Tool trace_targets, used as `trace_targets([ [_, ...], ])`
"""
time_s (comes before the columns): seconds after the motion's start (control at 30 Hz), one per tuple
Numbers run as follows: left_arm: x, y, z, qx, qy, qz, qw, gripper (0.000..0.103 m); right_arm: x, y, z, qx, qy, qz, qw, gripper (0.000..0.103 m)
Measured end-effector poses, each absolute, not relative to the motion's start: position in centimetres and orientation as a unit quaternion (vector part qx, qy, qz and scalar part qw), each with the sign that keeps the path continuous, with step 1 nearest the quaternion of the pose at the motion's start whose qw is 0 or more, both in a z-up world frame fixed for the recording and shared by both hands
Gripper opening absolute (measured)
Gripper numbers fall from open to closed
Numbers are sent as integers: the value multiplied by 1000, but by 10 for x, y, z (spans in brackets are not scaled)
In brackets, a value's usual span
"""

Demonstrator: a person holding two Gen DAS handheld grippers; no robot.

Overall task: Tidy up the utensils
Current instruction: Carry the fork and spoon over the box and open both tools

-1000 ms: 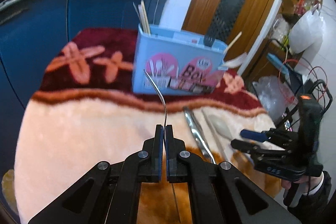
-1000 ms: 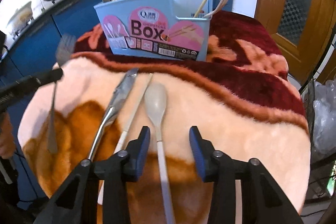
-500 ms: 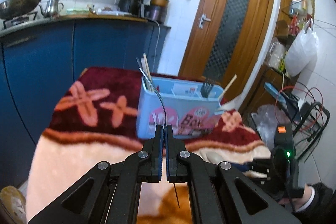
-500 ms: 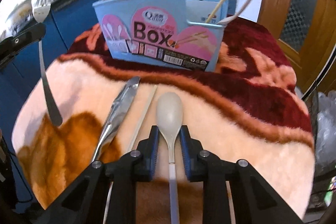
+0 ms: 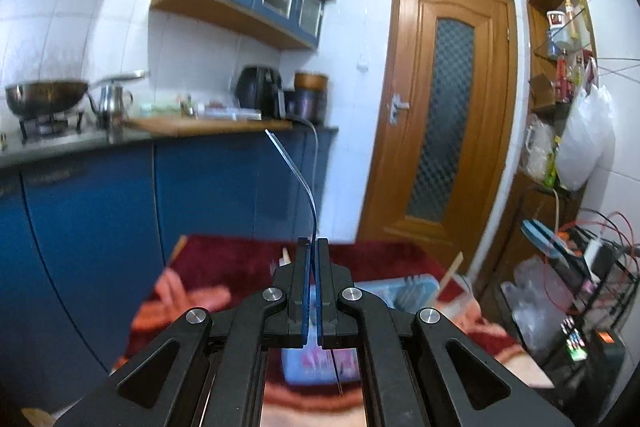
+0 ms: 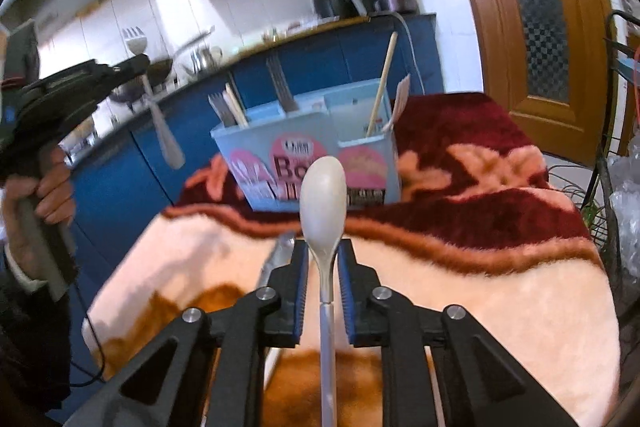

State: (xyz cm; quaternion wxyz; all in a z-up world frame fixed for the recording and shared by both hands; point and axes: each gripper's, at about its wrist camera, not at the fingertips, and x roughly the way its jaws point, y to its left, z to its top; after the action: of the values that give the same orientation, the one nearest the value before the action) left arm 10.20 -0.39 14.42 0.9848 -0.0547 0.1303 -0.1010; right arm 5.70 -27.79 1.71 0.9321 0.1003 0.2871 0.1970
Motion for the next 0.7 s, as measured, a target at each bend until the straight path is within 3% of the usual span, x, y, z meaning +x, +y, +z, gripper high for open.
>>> trace_targets([
  [0.03,106,-6,148,-51,117,-92,988,1,54,-281,19,106,274,193,936,7],
  [0.27,130,-15,156,-44,90,-72,992,1,54,-293,23,121,251,178,944,7],
  [0.7,164,-23,108,-43,114,-62,991,1,67,-296,63,85,192,161,964,7],
])
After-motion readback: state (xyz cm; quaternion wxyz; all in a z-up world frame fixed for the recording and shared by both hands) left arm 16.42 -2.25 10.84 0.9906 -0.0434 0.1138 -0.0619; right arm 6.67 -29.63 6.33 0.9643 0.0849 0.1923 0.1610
